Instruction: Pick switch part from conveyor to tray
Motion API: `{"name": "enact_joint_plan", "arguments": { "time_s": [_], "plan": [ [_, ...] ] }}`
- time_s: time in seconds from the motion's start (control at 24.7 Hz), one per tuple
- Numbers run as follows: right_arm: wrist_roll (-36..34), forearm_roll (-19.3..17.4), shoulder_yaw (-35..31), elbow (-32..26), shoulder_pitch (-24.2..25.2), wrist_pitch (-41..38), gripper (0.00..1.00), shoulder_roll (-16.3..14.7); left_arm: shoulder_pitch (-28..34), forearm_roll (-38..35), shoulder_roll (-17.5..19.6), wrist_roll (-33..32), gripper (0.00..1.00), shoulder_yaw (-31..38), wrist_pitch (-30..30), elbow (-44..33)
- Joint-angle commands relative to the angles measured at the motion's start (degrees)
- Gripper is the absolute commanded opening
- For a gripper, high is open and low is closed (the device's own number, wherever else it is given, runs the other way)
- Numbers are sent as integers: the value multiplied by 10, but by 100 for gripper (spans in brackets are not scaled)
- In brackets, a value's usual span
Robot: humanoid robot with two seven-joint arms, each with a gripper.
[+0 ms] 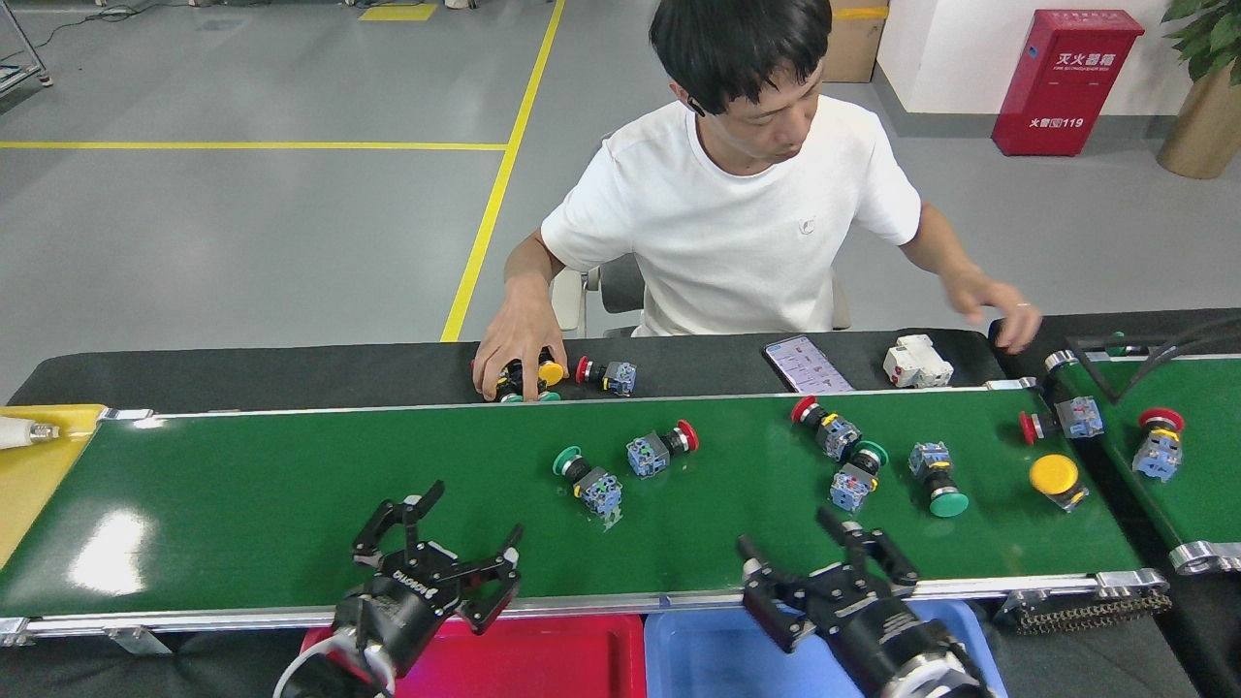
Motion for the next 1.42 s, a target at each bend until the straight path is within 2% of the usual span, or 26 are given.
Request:
{"name": "enact_joint_plan", "arguments": {
  "time_s": [0.0, 0.12, 0.2, 0.36, 0.45, 0.57, 0.69, 0.77, 0.81, 0.85, 0.93, 0.97, 1.13, 1.26, 1.34, 1.38],
  "plan": [
    [-61, -2, -28, -6, 12, 9, 96, -3, -28, -1, -9, -1, 100, -16, 5, 28],
    [-78, -2, -47, -15, 64, 9, 95, -6, -60, 0, -18, -15, 100, -25, 2, 72],
    [-79, -2, -47, -17, 80, 11, 95, -5, -72, 0, -20, -20, 100, -25, 1, 90],
    [-77, 2, -45, -17, 81, 15, 92, 1, -116, -1, -39, -21, 100, -25, 3, 155],
    [-73, 25, -34, -17, 74, 43, 91, 5, -137, 0, -43, -20, 100, -24, 2, 184],
    [-58, 82, 56, -4, 45, 132, 92, 15, -157, 2, -46, -17, 94, -18, 3, 205],
    [-34, 100, 136, 37, -3, 223, 94, 12, -168, 2, -43, -17, 89, -17, 4, 215],
    [-29, 102, 175, 70, -37, 264, 94, 12, -168, 6, -39, -13, 75, -16, 2, 217],
    [-28, 105, 194, 94, -55, 288, 94, 11, -168, 7, -39, -11, 64, -10, 3, 218],
    [-28, 110, 210, 117, -74, 309, 94, 12, -168, 7, -38, -10, 49, -3, 0, 217],
    [-28, 112, 232, 158, -107, 346, 95, 13, -168, 7, -37, -10, 5, -1, -7, 217],
    [-28, 112, 245, 182, -125, 363, 95, 14, -168, 8, -36, -10, 2, 0, -9, 217],
    [-29, 104, 276, 262, -183, 412, 95, 23, -159, 16, -35, -10, 2, 21, -15, 208],
    [-31, 73, 304, 316, -211, 429, 93, 24, -123, 31, -11, -10, 2, 45, -39, 142],
    [-32, 54, 309, 336, -237, 430, 80, 24, -56, 38, 15, -10, 3, 77, -66, 53],
    [-29, 45, 310, 343, -247, 424, 67, 24, 0, 45, 31, -10, 4, 102, -92, -13]
  ]
}}
